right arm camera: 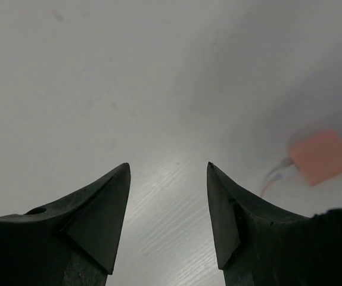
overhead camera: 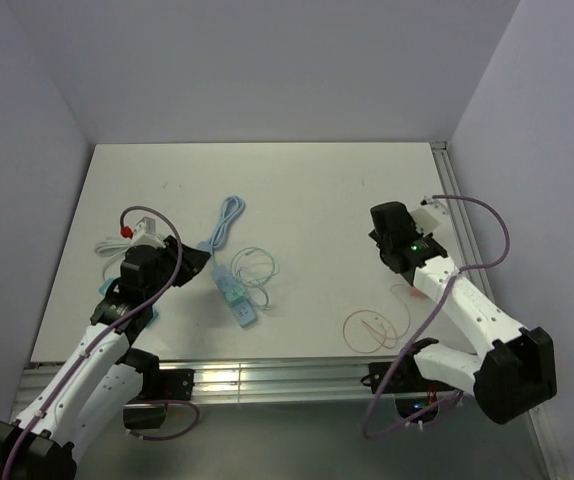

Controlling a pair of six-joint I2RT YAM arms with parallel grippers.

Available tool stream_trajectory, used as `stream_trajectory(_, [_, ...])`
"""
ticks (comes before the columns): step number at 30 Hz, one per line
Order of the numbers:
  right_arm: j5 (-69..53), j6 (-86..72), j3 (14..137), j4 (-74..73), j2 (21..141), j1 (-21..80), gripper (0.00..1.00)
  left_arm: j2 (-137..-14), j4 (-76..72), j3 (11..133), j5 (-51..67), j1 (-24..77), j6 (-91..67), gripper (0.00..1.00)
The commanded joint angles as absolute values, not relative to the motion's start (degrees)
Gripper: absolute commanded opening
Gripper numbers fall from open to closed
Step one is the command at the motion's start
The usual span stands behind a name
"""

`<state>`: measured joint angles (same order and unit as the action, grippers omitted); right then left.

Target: Insert the plug

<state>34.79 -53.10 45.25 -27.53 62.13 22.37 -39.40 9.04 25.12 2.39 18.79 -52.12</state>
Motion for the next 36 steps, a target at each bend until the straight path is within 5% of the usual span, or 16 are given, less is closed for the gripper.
stream_trajectory(1, [41.99,-65.10,50.78,-40.32,65.29,17.16,0.61,-40.34,10.37,28.30,3.25,18.54,-50.01,0.44])
stream_trajectory(3, [47.42,-72.74,52.90,-46.29,68.36,16.09,0.62,-41.04,11.16,28.83,3.25,18.54,-49.57,0.44])
stream_trajectory(7, [51.33,-84.02,55.73,-60.19,72.77,14.24,0.90,-42.80,13.27,30.84,3.34,18.54,-49.04,0.44])
stream_trajectory(9, [50.28,-83.06,53.98,-56.81,72.60,12.66,0.92,-43.85,14.41,31.90,3.69,18.54,-48.96,0.43])
stream_trajectory(16, [38.15,-69.18,40.70,-35.53,69.34,3.00,0.89,-46.66,15.29,33.31,4.48,18.54,-50.36,0.43])
stream_trajectory(36, [29.18,-70.84,38.77,-33.31,77.44,-1.85,0.92,-50.01,12.22,32.17,8.00,18.46,-52.12,0.43])
